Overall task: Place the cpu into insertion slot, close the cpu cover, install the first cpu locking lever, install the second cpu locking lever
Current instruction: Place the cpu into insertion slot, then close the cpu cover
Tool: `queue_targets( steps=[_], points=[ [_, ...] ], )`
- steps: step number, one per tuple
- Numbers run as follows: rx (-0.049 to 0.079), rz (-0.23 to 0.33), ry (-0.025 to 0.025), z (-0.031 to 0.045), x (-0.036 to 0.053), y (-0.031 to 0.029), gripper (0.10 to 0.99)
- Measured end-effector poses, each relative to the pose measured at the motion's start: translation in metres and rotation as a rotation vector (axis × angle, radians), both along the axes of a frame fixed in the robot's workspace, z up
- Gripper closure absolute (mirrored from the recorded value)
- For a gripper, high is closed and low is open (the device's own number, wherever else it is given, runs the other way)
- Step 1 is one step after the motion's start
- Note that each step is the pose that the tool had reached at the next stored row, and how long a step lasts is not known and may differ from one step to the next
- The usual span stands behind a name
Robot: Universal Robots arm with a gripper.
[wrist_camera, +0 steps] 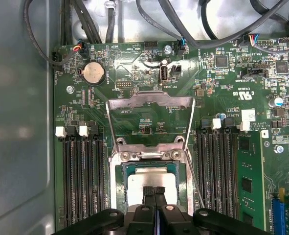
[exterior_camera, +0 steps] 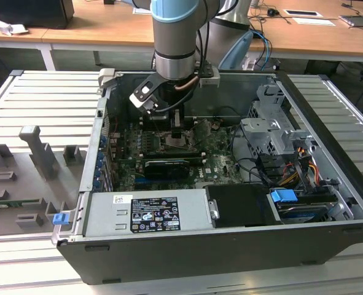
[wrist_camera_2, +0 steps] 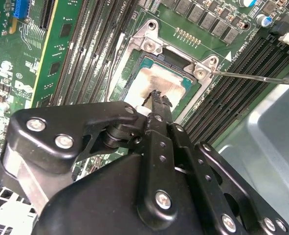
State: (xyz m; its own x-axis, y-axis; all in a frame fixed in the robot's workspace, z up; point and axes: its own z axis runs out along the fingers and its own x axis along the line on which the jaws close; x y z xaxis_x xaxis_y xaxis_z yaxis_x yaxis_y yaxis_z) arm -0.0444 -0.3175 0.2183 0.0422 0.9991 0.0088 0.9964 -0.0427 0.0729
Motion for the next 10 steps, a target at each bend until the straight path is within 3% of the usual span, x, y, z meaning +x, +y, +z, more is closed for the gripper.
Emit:
queue_targets(
  steps=[10],
  points=[
    [0.000,0.000,0.0022,0.0052,0.0059,-0.0001,0.980]
  ],
)
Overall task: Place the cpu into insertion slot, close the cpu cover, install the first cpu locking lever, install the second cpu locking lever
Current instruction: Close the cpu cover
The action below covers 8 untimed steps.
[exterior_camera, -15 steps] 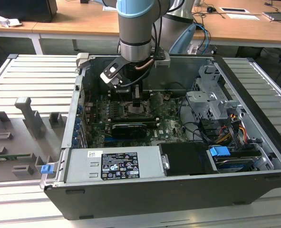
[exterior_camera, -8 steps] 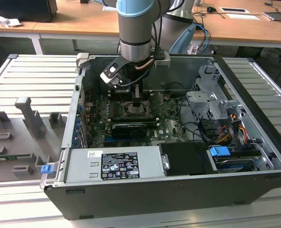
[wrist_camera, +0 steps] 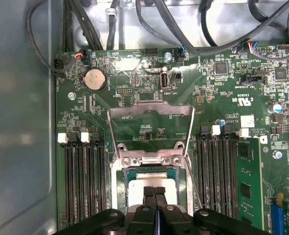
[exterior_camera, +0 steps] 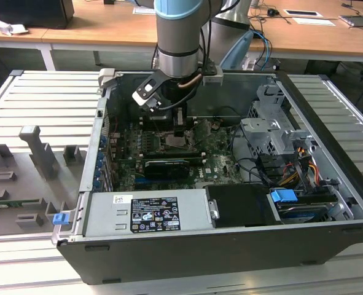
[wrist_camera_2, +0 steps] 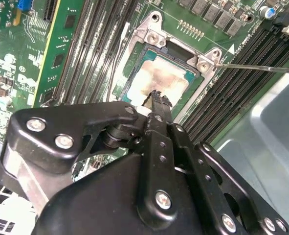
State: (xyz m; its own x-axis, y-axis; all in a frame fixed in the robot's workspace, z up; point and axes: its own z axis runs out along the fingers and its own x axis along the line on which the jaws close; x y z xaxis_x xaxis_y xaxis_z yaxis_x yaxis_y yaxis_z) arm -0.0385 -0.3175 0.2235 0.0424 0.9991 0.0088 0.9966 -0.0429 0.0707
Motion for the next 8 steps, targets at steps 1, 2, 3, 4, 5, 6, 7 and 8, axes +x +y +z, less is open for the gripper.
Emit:
queue_targets(
  steps=[1,2,3,4,5,6,7,8],
  points=[
    [0.000,0.000,-0.0001,0.0025,0.0000,0.0000,0.980],
    [0.000,0.000,-0.0001,0.0061,0.0000,0.0000,0.980],
    [0.000,0.000,0.0000,0.0098,0.0001,0.0000,0.980],
    [0.000,0.000,0.0000,0.0121,0.0001,0.0000,0.980],
    [0.000,0.000,0.0000,0.0136,0.0000,0.0001,0.980],
    [0.000,0.000,0.0000,0.0152,-0.0001,0.0000,0.980],
    [0.000,0.000,0.0000,0.0167,-0.0001,0.0000,0.980],
    [0.000,0.000,0.0000,0.0179,-0.0002,0.0000,0.980]
  ],
)
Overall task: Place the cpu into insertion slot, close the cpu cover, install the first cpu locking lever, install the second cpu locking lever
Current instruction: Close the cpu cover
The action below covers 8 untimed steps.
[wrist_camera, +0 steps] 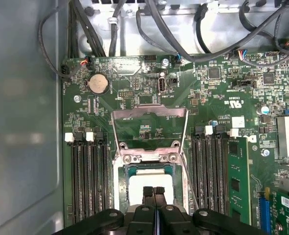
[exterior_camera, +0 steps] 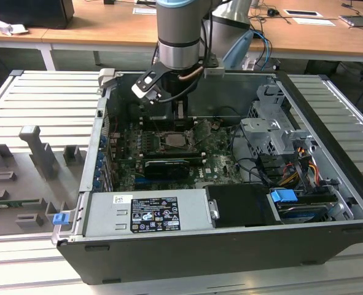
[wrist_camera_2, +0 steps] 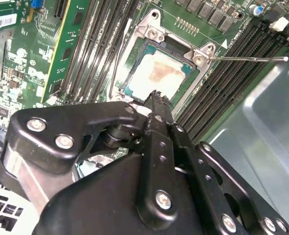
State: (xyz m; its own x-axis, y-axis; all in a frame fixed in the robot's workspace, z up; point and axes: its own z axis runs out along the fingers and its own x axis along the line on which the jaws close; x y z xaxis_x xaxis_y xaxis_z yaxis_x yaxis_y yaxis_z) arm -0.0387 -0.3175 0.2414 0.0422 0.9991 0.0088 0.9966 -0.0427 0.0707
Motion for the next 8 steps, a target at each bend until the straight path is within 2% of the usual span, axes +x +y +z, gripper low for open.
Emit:
queue_targets(
  steps=[8],
  points=[
    [0.002,0.000,0.0000,0.0049,-0.0002,0.0006,0.980]
  ],
)
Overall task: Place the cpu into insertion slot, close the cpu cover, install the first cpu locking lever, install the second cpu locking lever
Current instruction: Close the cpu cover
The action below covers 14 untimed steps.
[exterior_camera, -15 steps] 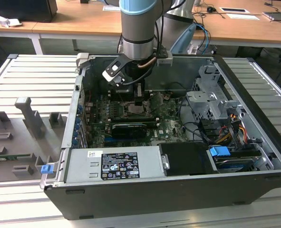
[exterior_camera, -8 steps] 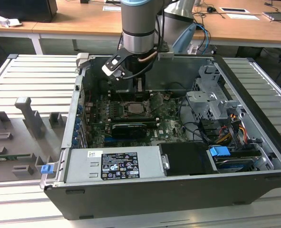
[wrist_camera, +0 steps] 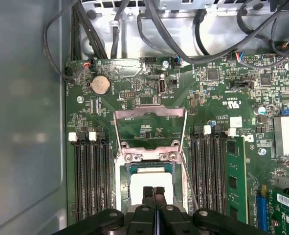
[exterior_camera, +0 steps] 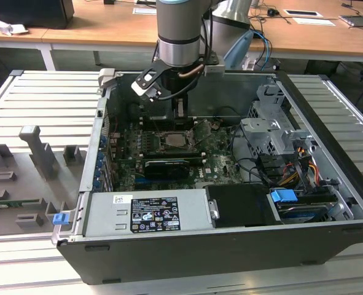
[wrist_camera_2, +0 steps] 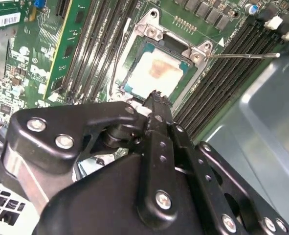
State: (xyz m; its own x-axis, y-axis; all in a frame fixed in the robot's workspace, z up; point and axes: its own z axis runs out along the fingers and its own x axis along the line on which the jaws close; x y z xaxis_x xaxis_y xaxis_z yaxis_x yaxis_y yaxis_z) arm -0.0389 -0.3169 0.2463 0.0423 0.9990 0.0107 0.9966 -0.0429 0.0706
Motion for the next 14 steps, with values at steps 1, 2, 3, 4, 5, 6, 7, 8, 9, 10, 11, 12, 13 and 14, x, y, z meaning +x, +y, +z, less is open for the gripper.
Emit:
queue_targets(
  steps=[1,2,3,4,5,6,7,8,9,10,11,12,13,14],
  points=[
    [0.000,0.000,0.0000,0.0007,0.0000,0.0001,0.980],
    [0.000,0.000,0.0000,0.0010,0.0000,0.0001,0.980],
    [0.000,0.000,0.0000,0.0014,-0.0001,0.0002,0.980],
    [0.000,0.000,0.0000,0.0018,-0.0001,0.0002,0.980],
    [0.000,0.000,0.0000,0.0023,-0.0001,0.0002,0.980],
    [0.000,0.000,-0.0001,0.0034,-0.0001,0.0002,0.980],
    [0.000,0.000,0.0000,0.0043,-0.0001,0.0002,0.980],
    [0.000,0.000,-0.0001,0.0051,-0.0001,0.0003,0.980],
    [0.000,0.000,-0.0001,0.0069,-0.0001,0.0004,0.980],
    [0.000,0.000,-0.0001,0.0079,-0.0001,0.0005,0.980],
    [0.000,0.000,0.0000,0.0094,-0.0002,0.0007,0.980],
    [-0.001,0.000,-0.0001,0.0110,-0.0002,0.0011,0.980],
    [-0.001,0.000,-0.0002,0.0120,-0.0001,0.0012,0.980],
    [-0.001,0.000,-0.0001,0.0124,-0.0001,0.0013,0.980]
  ],
)
